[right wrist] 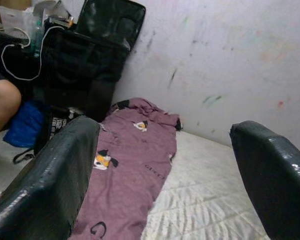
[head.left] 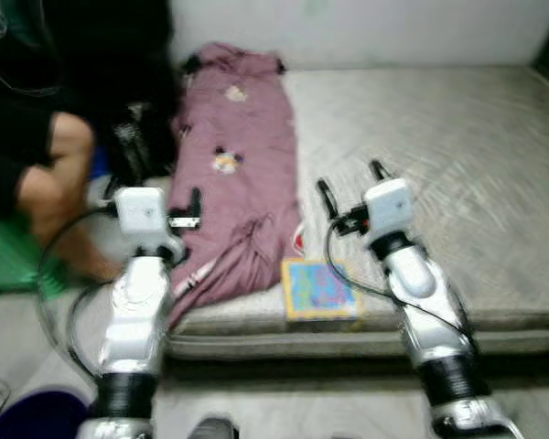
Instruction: Clean up the room
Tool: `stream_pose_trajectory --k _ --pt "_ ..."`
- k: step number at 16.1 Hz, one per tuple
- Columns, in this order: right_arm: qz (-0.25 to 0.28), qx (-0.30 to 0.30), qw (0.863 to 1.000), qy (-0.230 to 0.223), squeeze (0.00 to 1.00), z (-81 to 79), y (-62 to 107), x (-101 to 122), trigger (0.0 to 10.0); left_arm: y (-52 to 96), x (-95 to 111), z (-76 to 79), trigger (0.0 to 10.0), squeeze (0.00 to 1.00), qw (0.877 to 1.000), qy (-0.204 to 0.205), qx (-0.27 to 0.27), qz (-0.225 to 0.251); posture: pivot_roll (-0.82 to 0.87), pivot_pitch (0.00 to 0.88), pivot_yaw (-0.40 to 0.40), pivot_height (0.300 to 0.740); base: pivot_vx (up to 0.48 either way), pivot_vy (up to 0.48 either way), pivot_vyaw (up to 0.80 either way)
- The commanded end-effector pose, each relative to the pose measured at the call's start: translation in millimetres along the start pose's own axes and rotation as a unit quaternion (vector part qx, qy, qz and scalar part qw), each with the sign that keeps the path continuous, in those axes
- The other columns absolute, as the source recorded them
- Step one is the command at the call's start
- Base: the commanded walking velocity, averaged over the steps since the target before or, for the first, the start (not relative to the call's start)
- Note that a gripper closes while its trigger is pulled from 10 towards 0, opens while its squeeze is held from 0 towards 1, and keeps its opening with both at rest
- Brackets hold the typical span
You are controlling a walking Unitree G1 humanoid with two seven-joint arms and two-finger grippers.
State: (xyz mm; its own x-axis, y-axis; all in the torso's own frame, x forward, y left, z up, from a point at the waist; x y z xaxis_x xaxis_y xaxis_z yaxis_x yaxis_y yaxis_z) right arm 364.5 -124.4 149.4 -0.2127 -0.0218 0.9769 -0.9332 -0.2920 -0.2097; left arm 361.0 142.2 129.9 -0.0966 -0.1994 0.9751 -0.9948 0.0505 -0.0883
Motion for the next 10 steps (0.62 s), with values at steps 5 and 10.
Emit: stream_pose_trajectory --k 5,10 --pt "0.001 -0.014 1.000 -0.013 0.00 1.2 1.3 -5.4 10.0 -1.2 -3.1 -1.6 10.0 0.00 1.000 -0.004 -0.009 0.002 -0.03 0.000 0.002 0.740 0.000 0.000 0.19" --pt "0.004 0.001 0.999 -0.040 0.00 -7.6 -2.8 -3.2 10.0 2.0 4.6 5.5 10.0 0.00 1.000 0.009 -0.018 0.016 0.00 0.000 -0.027 0.740 0.000 0.000 0.00"
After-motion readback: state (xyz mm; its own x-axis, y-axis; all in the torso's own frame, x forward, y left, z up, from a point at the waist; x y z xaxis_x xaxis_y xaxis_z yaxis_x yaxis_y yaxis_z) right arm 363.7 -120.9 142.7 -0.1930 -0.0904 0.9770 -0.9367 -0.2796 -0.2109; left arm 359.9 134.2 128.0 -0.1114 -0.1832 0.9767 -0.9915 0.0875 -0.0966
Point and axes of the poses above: a point about 5 cm out from each wrist's last joint towards the gripper, its own y axis pointing back from the gripper into the wrist, its own x axis along the axis of the wrist's last joint, z = x × y, the point moved 6 cm from there along -y, pointing out of the wrist towards the gripper, and after that the axes turned 13 degrees about -y, right-handed, at the moved point
